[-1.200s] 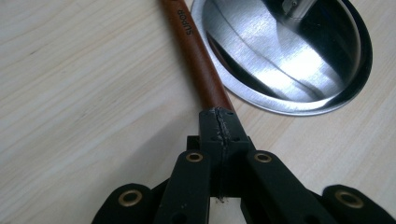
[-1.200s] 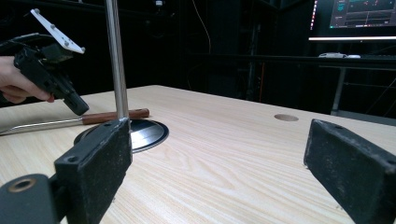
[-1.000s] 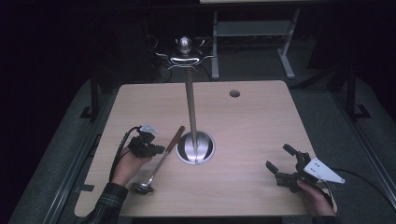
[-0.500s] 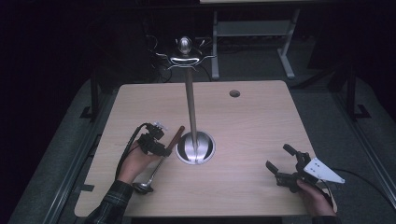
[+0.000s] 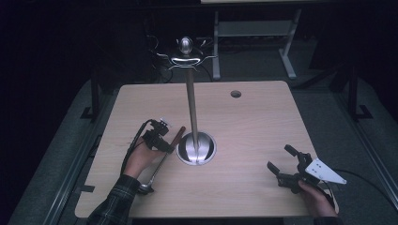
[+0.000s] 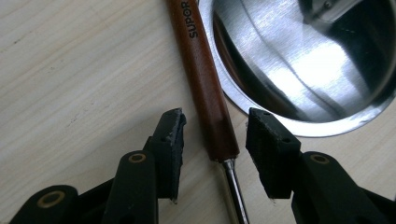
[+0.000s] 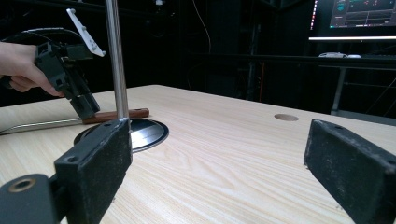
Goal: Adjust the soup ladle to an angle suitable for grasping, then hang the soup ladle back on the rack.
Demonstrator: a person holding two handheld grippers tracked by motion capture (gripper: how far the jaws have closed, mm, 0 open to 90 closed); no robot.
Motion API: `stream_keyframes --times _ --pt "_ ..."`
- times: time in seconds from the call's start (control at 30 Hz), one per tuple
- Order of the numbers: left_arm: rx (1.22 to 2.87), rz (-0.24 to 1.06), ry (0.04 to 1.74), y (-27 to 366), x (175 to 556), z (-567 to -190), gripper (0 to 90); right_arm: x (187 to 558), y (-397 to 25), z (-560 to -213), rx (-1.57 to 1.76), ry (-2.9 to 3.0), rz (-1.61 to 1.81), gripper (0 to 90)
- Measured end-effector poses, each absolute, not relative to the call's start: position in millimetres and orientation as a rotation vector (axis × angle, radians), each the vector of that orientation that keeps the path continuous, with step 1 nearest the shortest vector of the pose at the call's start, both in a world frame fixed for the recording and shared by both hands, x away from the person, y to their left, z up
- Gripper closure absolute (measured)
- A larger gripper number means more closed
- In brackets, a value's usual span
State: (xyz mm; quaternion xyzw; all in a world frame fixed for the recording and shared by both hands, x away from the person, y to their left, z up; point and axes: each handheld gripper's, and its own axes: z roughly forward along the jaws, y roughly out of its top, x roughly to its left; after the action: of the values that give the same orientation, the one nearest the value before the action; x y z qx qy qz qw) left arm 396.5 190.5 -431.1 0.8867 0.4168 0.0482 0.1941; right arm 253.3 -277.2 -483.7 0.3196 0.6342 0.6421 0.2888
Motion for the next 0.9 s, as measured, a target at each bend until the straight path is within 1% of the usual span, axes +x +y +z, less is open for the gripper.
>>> stream_keyframes --times 0.2,0.37,0.73,0.9 --pt "2.513 0.168 1.175 183.1 398.5 -433.9 56.8 253.3 -277.1 -483.6 0.852 1.694 1.713 7.2" --pt "2.538 0.189 1.178 178.5 398.6 -435.1 60.5 253.3 -277.3 -483.6 0.853 1.694 1.714 7.2" --pt "2.564 0.197 1.176 175.0 398.0 -439.0 65.7 253.3 -277.1 -483.6 0.853 1.695 1.714 7.2" --pt "2.565 0.204 1.184 173.9 397.4 -438.9 66.0 253.4 -277.3 -483.7 0.853 1.693 1.715 7.2"
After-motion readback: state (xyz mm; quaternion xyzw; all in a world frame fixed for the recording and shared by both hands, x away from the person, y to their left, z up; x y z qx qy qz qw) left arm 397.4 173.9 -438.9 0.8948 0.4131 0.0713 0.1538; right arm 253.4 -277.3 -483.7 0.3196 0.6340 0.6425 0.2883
